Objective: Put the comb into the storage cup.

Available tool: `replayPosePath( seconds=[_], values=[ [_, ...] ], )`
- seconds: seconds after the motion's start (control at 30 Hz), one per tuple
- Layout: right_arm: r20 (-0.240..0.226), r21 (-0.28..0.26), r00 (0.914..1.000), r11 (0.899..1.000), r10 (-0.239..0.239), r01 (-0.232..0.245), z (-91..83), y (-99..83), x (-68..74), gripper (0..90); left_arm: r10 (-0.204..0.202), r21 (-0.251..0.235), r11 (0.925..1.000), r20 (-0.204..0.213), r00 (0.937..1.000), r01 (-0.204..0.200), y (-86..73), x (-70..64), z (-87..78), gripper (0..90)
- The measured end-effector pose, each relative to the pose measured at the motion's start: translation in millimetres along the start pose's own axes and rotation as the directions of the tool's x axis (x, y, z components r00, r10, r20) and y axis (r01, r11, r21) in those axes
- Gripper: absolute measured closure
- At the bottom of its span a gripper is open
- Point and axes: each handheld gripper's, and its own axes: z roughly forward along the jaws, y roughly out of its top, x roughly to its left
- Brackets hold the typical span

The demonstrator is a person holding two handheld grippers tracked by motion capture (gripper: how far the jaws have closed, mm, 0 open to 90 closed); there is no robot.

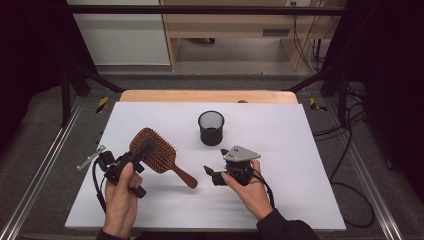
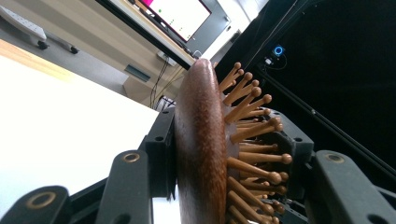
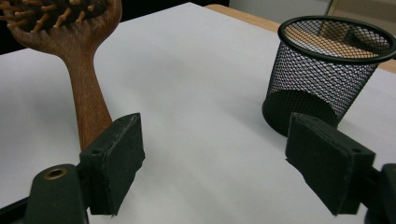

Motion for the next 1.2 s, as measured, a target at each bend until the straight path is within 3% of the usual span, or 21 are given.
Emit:
replayPosePath(
  seconds=[0.17, 0.33, 0.63, 0.87, 0.9, 1.0, 1.2],
  values=[
    [0.017, -0.011, 0.9998, 1.000, 0.013, -0.012, -5.6, -0.5, -7.1, 18.5, 0.001, 0.002, 1.0000, 0.005, 1.0000, -0.001, 0.0, -1.0, 0.4, 51.0],
    [0.027, -0.034, 0.9977, 0.998, 0.062, -0.061, -13.4, -1.6, -16.4, 16.3, 0.005, -0.004, 1.0000, 0.009, 0.9999, -0.005, 1.8, -1.0, -0.3, 51.0],
    [0.070, -0.059, 0.9952, 0.996, 0.070, -0.065, -22.1, -10.2, -26.7, 11.1, 0.002, -0.022, 0.9998, 0.003, 1.0000, -0.002, 5.9, 0.7, -3.8, 51.0],
    [0.124, -0.131, 0.9853, 0.986, 0.117, -0.101, -31.5, -18.5, -40.5, 14.1, -0.002, -0.040, 0.9992, 0.011, 0.9999, 0.002, 8.9, 1.8, -6.1, 51.0],
    [0.149, -0.148, 0.9806, 0.983, 0.127, -0.104, -34.4, -20.3, -45.0, 17.1, 0.003, -0.043, 0.9991, 0.011, 0.9999, -0.002, 9.6, 1.4, -6.4, 51.0],
    [0.152, -0.153, 0.9797, 0.982, 0.131, -0.108, -37.9, -21.9, -49.8, 18.4, 0.023, -0.045, 0.9987, 0.001, 0.9997, -0.023, 11.6, 0.3, -7.3, 51.0],
    [0.142, -0.156, 0.9807, 0.981, 0.134, -0.111, -52.7, -25.4, -60.7, 11.9, 0.014, -0.053, 0.9985, -0.010, 0.9998, -0.015, 13.4, 3.6, -9.5, 51.0]
  ],
)
